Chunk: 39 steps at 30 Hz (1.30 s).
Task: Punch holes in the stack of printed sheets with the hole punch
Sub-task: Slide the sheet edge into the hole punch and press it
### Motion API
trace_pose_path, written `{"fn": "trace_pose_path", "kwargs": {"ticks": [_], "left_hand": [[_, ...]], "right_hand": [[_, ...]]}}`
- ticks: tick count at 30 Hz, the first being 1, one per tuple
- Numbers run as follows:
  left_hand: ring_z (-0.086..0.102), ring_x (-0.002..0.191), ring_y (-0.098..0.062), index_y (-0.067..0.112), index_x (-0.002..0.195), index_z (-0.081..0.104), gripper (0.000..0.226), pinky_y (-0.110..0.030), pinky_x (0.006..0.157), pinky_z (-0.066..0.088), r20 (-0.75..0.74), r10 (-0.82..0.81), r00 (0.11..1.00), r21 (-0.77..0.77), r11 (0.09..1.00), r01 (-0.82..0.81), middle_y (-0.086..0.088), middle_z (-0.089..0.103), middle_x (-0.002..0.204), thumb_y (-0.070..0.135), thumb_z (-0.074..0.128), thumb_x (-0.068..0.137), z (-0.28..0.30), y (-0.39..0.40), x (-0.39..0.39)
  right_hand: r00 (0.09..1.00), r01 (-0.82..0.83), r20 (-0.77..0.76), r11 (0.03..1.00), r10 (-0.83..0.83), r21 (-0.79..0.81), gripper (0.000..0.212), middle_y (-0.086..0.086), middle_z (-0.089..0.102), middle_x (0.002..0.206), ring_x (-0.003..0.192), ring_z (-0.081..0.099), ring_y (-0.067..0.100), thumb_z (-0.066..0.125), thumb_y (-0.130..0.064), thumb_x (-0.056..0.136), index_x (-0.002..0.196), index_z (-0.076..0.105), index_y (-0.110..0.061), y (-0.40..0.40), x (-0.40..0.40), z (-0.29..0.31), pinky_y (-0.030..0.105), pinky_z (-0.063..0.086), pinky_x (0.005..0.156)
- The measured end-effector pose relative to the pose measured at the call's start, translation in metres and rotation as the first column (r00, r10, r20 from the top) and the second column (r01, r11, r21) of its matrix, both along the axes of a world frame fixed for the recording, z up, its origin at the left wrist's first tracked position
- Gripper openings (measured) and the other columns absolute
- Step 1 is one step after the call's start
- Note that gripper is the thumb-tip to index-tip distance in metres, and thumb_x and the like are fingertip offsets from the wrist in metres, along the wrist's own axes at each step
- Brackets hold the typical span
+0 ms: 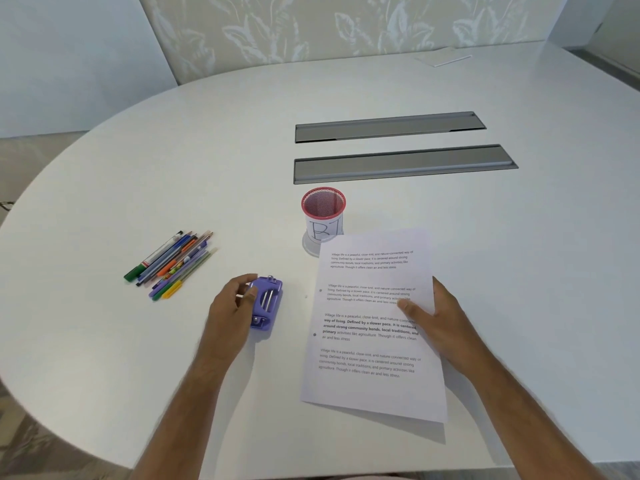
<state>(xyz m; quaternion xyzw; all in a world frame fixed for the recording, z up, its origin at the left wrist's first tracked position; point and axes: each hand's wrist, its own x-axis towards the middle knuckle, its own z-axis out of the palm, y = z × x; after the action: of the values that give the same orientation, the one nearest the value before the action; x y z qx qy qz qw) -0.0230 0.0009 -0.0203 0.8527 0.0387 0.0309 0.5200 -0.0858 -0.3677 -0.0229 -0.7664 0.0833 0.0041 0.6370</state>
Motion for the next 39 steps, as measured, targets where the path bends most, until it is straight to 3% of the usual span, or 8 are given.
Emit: {"fn": "trace_pose_path", "kwargs": {"ticks": [9, 16, 24, 27, 29, 33, 37, 39], "left_hand": [[0.064, 0.096, -0.024, 0.012, 0.133, 0.063, 0.026, -0.005, 0.057, 0.050, -0.021, 0.036, 0.999, 0.039, 0.999, -0.035, -0.011, 0.067, 0.122, 0.011, 0.053, 0.109, -0.010, 0.028, 0.014], [0.064, 0.092, -0.021, 0.012, 0.135, 0.062, 0.027, -0.006, 0.054, 0.052, -0.061, 0.052, 0.997, 0.022, 0.998, -0.051, -0.011, 0.067, 0.121, 0.011, 0.053, 0.109, -0.014, 0.036, 0.019], [0.065, 0.096, -0.023, 0.012, 0.133, 0.062, 0.026, -0.006, 0.054, 0.052, -0.090, 0.062, 0.994, -0.059, 0.996, -0.067, -0.009, 0.066, 0.120, 0.012, 0.053, 0.110, -0.017, 0.041, 0.021], [0.066, 0.098, -0.026, 0.014, 0.133, 0.063, 0.026, -0.009, 0.053, 0.052, -0.060, 0.043, 0.997, 0.006, 0.999, -0.043, -0.009, 0.066, 0.121, 0.011, 0.053, 0.109, -0.013, 0.041, 0.019], [0.065, 0.106, -0.034, 0.015, 0.133, 0.064, 0.027, -0.019, 0.062, 0.055, -0.039, 0.061, 0.997, 0.057, 0.997, -0.059, -0.009, 0.065, 0.124, 0.012, 0.057, 0.107, -0.006, 0.037, 0.016], [0.057, 0.121, -0.031, 0.023, 0.123, 0.069, 0.025, -0.054, 0.101, 0.050, 0.203, 0.140, 0.969, 0.316, 0.928, -0.200, 0.002, 0.066, 0.123, 0.013, 0.065, 0.100, 0.011, 0.018, 0.009], [0.067, 0.104, -0.011, 0.036, 0.112, 0.069, 0.014, -0.018, 0.069, 0.059, 0.071, 0.011, 0.997, -0.145, 0.989, 0.000, 0.007, 0.071, 0.114, 0.025, 0.067, 0.104, 0.028, -0.033, 0.000], [0.072, 0.103, -0.012, 0.034, 0.114, 0.069, 0.015, -0.027, 0.076, 0.061, -0.083, -0.084, 0.993, -0.358, 0.933, 0.049, 0.009, 0.078, 0.112, 0.040, 0.068, 0.100, 0.037, -0.066, -0.002]], "right_hand": [[0.999, 0.054, 0.004, 0.998, -0.054, 0.026, 0.036, -0.013, 0.079, 0.125, 0.113, 0.075, 0.007, 0.071, -0.012, 0.101, 0.136, 0.064, -0.022, -0.025, -0.005, 0.006, 0.016, 0.059, 0.086], [0.997, 0.081, -0.009, 0.996, -0.080, 0.032, 0.034, -0.008, 0.079, 0.125, 0.114, 0.076, 0.012, 0.070, -0.013, 0.102, 0.135, 0.065, -0.022, -0.032, -0.007, 0.007, 0.037, 0.057, 0.097], [0.998, 0.067, -0.008, 0.996, -0.067, 0.051, 0.032, -0.010, 0.079, 0.125, 0.114, 0.076, 0.011, 0.071, -0.016, 0.102, 0.131, 0.067, -0.029, -0.033, -0.007, 0.007, 0.037, 0.057, 0.097], [0.997, 0.071, -0.006, 0.996, -0.071, 0.057, 0.031, -0.011, 0.079, 0.124, 0.113, 0.076, 0.011, 0.072, -0.016, 0.101, 0.130, 0.068, -0.029, -0.034, -0.006, 0.009, 0.037, 0.057, 0.097], [0.998, 0.069, 0.004, 0.995, -0.069, 0.066, 0.032, -0.009, 0.079, 0.126, 0.114, 0.076, 0.013, 0.071, -0.015, 0.101, 0.131, 0.068, -0.027, -0.035, -0.005, 0.012, 0.037, 0.057, 0.097], [0.998, 0.051, 0.035, 0.994, -0.054, 0.097, 0.034, -0.007, 0.078, 0.128, 0.117, 0.075, 0.015, 0.072, -0.018, 0.101, 0.133, 0.067, -0.028, -0.035, -0.005, 0.022, 0.027, 0.062, 0.093], [0.997, 0.021, 0.068, 0.992, -0.029, 0.123, 0.035, -0.006, 0.078, 0.128, 0.117, 0.076, 0.017, 0.073, -0.025, 0.098, 0.132, 0.068, -0.030, -0.030, -0.004, 0.037, 0.030, 0.062, 0.095], [0.997, 0.001, 0.078, 0.989, -0.013, 0.146, 0.035, -0.003, 0.078, 0.129, 0.117, 0.076, 0.019, 0.074, -0.025, 0.098, 0.133, 0.068, -0.029, -0.026, -0.004, 0.042, 0.035, 0.061, 0.097]]}}
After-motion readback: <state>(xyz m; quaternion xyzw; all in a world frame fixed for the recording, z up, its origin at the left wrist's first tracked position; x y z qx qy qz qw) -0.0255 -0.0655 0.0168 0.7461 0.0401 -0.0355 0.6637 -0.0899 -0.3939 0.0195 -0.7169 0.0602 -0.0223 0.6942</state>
